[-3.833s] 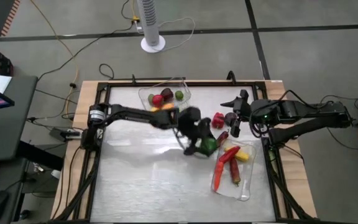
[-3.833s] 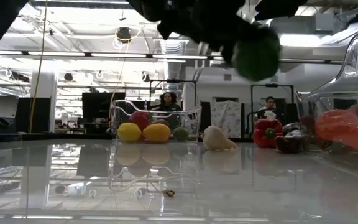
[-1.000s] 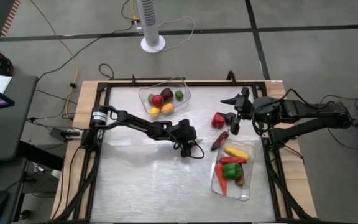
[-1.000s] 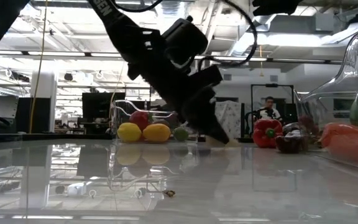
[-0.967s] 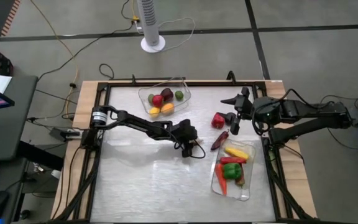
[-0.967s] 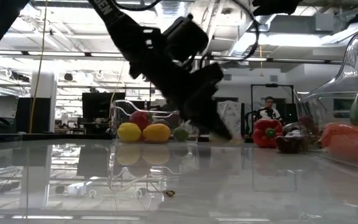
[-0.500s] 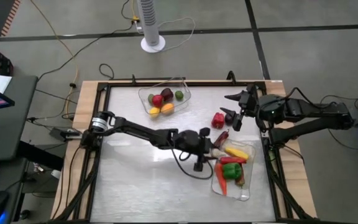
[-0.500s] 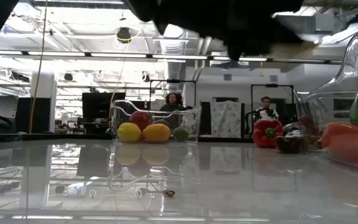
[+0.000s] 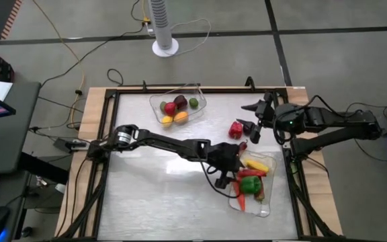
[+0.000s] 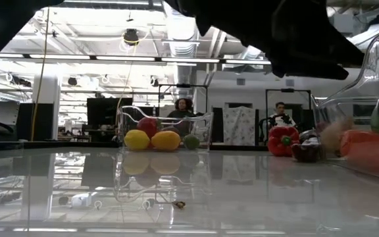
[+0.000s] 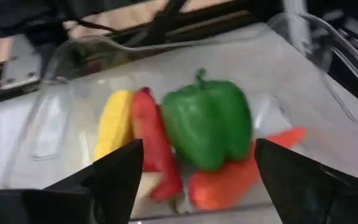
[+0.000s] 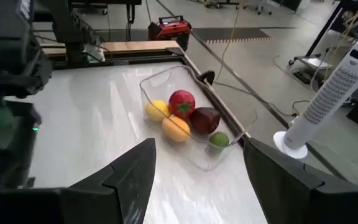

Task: Sort produce into baskets
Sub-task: Put the red bell pepper into the bottom transparent bin

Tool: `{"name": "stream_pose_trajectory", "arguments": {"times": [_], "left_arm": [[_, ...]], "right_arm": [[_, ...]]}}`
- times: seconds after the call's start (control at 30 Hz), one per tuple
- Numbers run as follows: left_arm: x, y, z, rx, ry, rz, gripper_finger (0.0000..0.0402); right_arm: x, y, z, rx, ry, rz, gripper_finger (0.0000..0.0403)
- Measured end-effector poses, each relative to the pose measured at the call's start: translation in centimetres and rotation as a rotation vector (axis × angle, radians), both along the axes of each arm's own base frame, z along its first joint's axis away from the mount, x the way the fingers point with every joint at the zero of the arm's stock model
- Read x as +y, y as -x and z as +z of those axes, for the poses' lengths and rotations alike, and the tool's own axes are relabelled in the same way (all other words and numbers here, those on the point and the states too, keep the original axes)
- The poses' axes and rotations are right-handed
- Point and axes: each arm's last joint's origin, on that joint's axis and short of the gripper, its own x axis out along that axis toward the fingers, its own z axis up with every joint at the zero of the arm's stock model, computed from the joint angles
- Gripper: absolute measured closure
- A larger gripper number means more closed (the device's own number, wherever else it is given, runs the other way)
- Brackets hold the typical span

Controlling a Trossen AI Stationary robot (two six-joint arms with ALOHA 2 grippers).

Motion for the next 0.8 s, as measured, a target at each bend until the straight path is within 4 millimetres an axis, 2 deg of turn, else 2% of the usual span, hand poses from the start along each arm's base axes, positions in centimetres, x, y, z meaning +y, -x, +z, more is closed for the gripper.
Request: {"name": "stream_pose_trajectory", "arguments": {"times": [0.13,0.23,0.43,0.53,0.67,0.8], "left_arm": [[-0.5,0.8,0.5,-0.051,-0.020,-0.081,0.0102],[-0.4,2.1,1.1,-0.112,-0.044,-0.072,0.0107],[0.3,6.8,0.1,-0.176,-0.059,0.031,0.0117],[0.2,9.6,0.3,-0.223,-0.084,0.115,0.0118],[-0.1,13.2,-1.4,-0.195,-0.104,0.189,0.0119],[-0.1,15.8,-1.2,-0.241,-0.125,0.270,0.0119]], "right_arm": [[0.0,-0.1,-0.4,0.039,-0.007,0.001,0.0131],[-0.2,-0.1,-0.7,0.071,-0.003,-0.008,0.0131],[-1.4,-0.8,-1.7,0.153,-0.031,-0.047,0.0131],[-2.3,-2.2,-3.3,0.221,-0.052,-0.081,0.0131],[-3.7,-4.1,-6.1,0.364,-0.051,-0.118,0.0131],[-5.1,-5.6,-8.3,0.482,-0.086,-0.074,0.0131]]}}
